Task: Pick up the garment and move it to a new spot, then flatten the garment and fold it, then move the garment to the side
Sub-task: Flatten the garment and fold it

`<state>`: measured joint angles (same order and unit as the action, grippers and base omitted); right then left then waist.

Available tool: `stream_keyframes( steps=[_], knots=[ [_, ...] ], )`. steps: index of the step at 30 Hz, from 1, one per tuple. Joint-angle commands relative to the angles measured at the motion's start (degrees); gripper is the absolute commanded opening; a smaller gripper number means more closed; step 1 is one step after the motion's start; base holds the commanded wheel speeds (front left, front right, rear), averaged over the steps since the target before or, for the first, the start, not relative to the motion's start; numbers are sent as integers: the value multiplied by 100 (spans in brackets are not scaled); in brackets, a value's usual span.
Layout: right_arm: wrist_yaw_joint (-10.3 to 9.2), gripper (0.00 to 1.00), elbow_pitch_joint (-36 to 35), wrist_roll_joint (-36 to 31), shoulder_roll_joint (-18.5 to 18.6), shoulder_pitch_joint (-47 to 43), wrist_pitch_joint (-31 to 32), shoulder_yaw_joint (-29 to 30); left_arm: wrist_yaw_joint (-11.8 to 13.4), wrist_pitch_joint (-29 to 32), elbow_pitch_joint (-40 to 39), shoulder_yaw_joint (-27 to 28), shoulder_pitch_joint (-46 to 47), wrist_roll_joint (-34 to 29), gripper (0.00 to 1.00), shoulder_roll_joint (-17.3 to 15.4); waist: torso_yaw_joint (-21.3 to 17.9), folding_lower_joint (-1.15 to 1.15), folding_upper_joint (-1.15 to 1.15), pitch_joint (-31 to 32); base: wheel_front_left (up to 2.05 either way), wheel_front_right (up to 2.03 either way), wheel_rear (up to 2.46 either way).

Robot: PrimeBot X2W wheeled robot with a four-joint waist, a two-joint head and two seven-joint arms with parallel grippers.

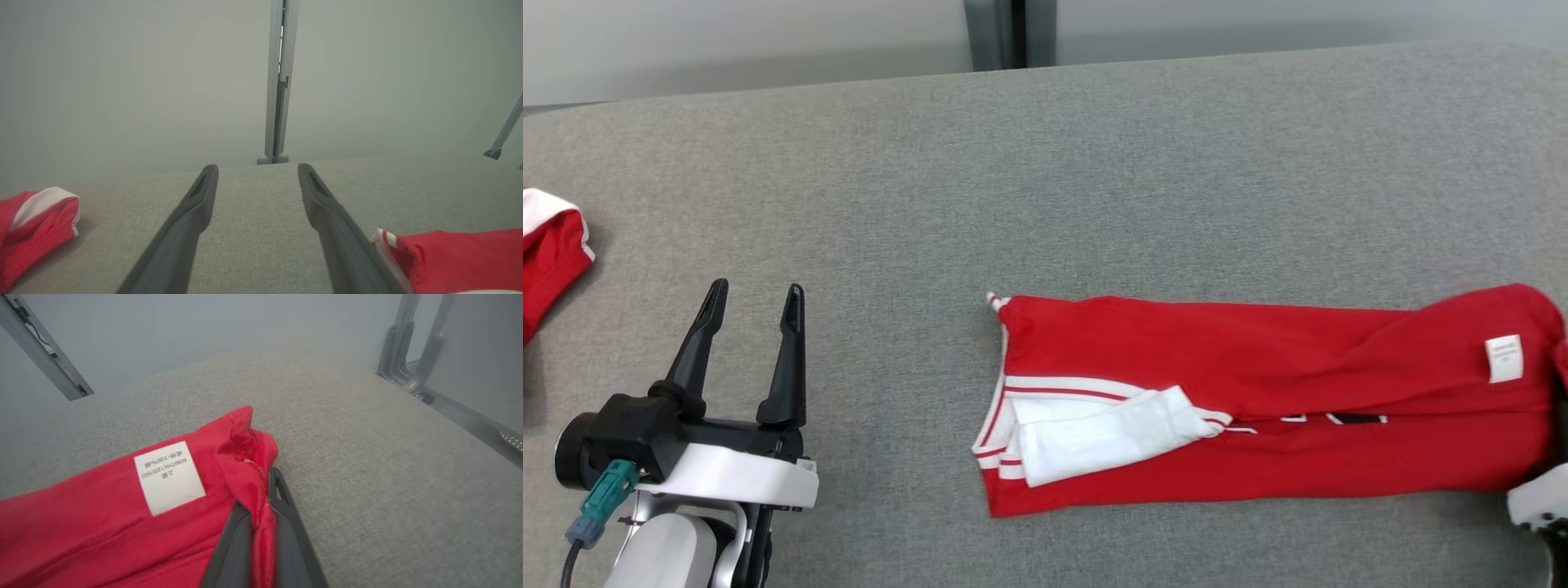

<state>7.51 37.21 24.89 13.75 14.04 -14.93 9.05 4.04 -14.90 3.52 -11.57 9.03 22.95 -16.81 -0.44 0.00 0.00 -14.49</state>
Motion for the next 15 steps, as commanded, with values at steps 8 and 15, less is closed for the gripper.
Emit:
stream_keyframes(
  steps=[8, 15],
  knots=[
    [-1, 0, -882, -286, -262, 113, 4, -255, 53, 19, -43, 8, 104, -24, 100, -58, -168, 0, 0, 38, 0, 0, 0],
    [-1, 0, -2463, -391, -765, 149, 518, -1348, 59, 89, -41, -42, 118, 6, 100, -72, -139, 0, 0, 80, 0, 0, 0]
  ],
)
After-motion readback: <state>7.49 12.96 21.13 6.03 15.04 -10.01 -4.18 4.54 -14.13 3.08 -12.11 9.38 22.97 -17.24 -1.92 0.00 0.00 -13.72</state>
